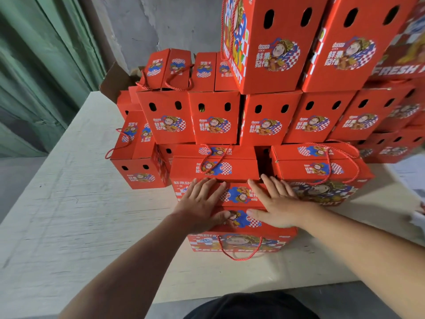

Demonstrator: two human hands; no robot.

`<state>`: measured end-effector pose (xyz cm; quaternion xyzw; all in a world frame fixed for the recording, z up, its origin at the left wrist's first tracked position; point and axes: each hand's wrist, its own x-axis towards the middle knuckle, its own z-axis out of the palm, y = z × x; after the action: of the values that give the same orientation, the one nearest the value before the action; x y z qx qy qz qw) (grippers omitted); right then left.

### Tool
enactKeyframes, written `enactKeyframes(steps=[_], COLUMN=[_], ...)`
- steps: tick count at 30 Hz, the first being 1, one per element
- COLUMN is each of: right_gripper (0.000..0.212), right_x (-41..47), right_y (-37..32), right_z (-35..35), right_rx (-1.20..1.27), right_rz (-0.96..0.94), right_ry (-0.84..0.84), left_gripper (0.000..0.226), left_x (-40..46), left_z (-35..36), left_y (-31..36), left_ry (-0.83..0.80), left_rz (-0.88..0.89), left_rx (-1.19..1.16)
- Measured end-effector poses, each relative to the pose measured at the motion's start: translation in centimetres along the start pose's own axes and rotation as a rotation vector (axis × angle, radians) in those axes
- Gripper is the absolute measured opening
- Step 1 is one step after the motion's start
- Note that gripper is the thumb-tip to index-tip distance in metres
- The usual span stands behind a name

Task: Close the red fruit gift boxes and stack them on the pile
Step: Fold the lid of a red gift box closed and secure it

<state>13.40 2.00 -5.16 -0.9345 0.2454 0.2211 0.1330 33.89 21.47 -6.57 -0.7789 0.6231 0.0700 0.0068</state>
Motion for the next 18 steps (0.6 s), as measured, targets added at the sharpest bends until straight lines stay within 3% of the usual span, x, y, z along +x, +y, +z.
enactKeyframes(steps=[3, 5, 8, 11, 14, 18], right_gripper=[0.090, 0.072, 0.057, 0.054, 0.071, 0.089], right_x=[-1.1, -1.8, -2.6, -2.9, -3.3, -3.8], right_y=[0.5, 0.7, 0.0, -1.3, -1.5, -1.6], right_z=[-2.0, -2.5, -1.7, -0.5, 0.4, 3.3], right_rx=[0.248, 0.435, 0.284, 0.233, 0.145, 0.035], right_rz=[-0.054, -0.042, 0.005, 0.026, 0.054, 0.019], right_ry=[0.174, 0.390, 0.545, 0.465, 0.401, 0.344], left_gripper=[0.072, 0.056, 0.044, 0.042, 0.039, 0.061], left_x=[-0.6, -1.4, -2.5, -2.5, -2.0, -2.4], left_z=[-1.4, -1.7, -1.3, -0.7, -0.2, 1.1], left_y=[-0.8, -1.0, 0.1, 1.2, 1.1, 1.2], left_ry=[0.191, 0.384, 0.589, 0.513, 0.430, 0.397], left_rz=[-0.038, -0.118, -0.187, -0.187, -0.238, -0.165], left_rx=[-0.287, -0.356, -0.347, -0.371, -0.363, -0.253])
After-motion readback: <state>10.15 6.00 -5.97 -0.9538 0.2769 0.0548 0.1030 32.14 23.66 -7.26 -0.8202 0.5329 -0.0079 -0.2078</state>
